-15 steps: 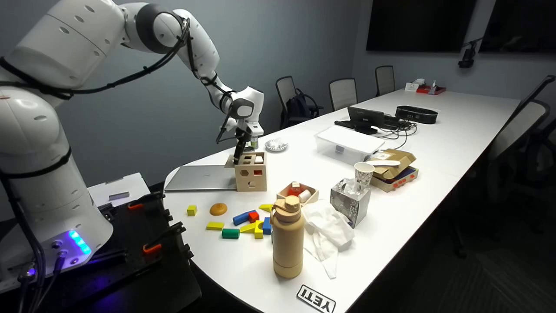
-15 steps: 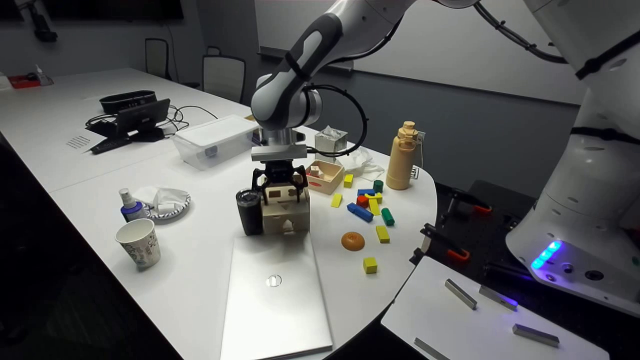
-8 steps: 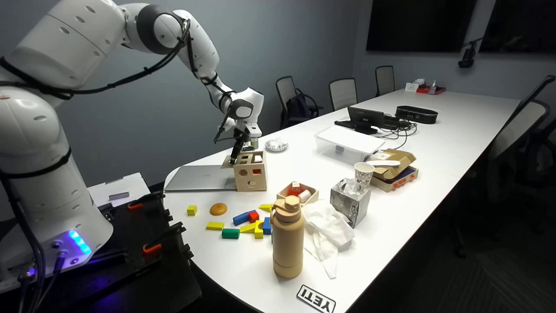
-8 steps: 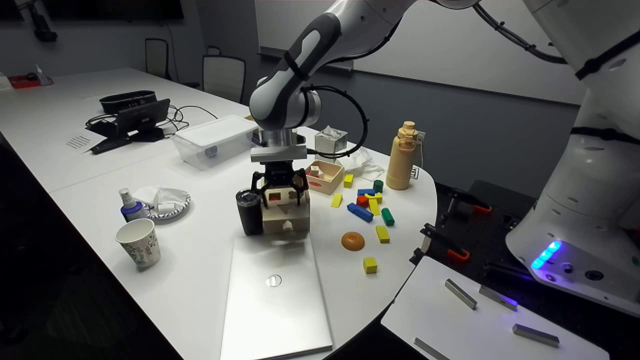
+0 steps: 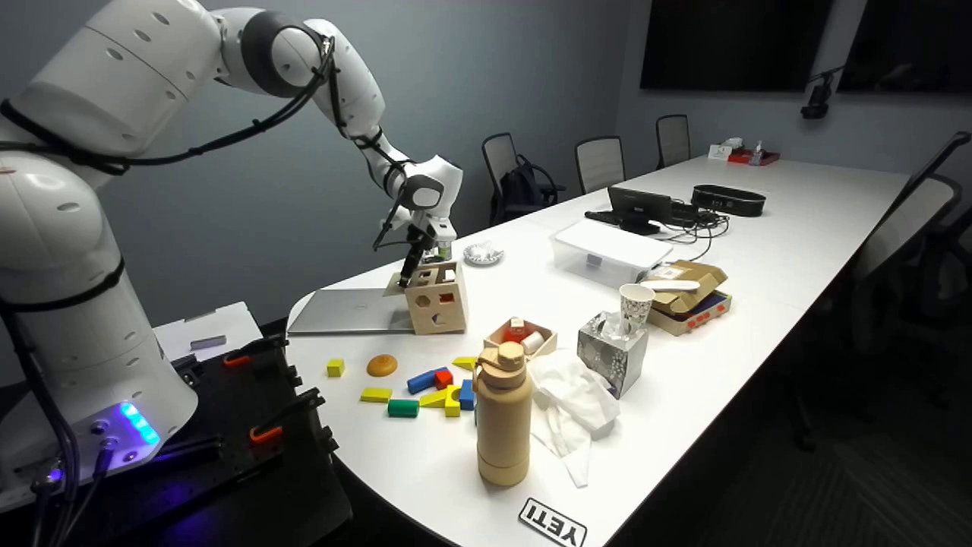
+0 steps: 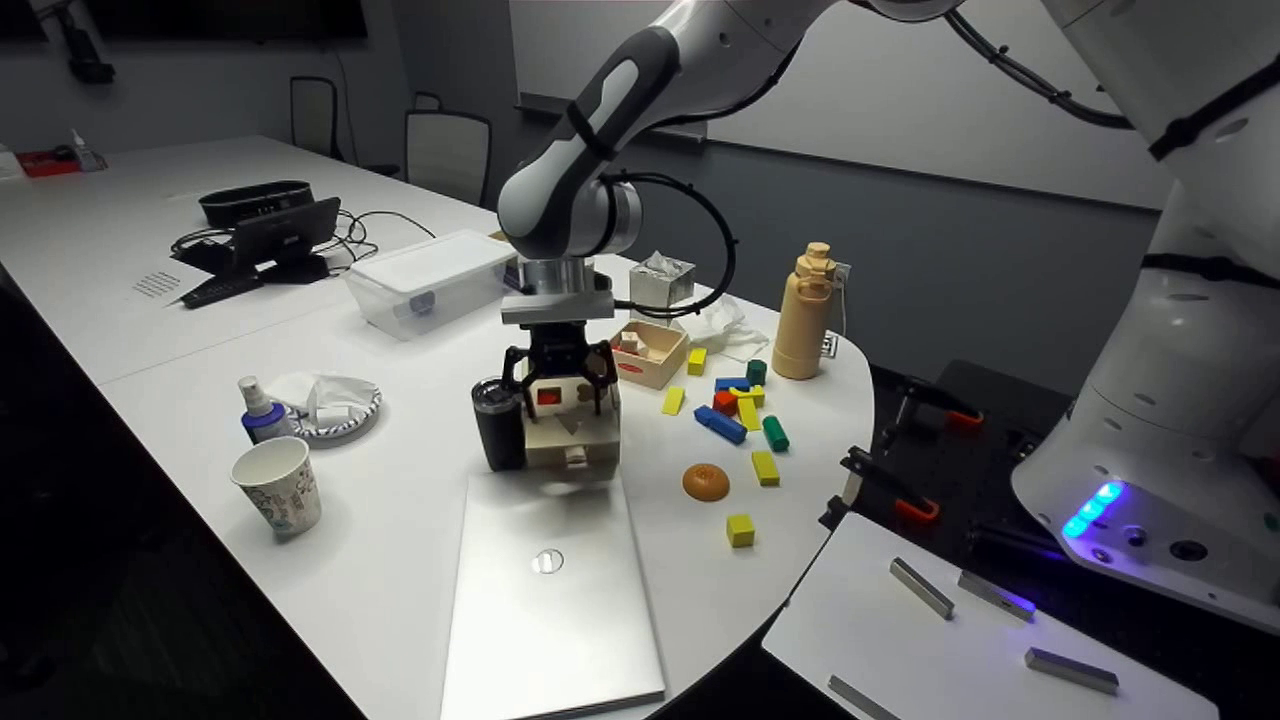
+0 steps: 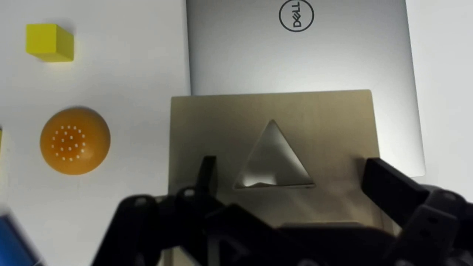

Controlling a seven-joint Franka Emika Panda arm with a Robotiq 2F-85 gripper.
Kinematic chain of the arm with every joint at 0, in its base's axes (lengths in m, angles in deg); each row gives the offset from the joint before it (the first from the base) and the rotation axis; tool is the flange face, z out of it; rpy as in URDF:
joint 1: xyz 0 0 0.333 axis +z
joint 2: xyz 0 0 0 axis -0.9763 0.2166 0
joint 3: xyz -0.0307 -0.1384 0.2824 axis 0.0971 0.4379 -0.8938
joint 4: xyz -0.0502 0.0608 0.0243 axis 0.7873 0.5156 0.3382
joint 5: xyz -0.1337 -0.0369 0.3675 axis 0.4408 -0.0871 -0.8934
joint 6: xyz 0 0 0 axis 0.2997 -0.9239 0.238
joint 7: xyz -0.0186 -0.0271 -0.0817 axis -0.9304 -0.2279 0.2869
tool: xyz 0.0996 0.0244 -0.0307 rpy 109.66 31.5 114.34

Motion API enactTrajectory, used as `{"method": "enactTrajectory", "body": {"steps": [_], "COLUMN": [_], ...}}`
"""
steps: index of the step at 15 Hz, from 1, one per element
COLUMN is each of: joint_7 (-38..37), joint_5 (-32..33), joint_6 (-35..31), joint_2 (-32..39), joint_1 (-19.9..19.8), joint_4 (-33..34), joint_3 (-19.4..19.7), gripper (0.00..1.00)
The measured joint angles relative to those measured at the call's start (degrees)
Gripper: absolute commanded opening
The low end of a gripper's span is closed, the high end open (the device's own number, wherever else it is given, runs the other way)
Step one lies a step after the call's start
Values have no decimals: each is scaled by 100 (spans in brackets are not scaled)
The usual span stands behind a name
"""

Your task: Open the door of the box

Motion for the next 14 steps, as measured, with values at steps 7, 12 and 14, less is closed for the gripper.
{"method": "enactTrajectory", "body": {"steps": [7,12,14], "joint_7": [-8,-159,-335], "joint_5": [-10,60,138], "joint_6": [-11,-3,5], "joint_2": [-93,-568,-859], "joint_1": [-18,114,217], "joint_4": [49,-86,-216], "joint_3": [87,166,199], "gripper": [100,100,100]}}
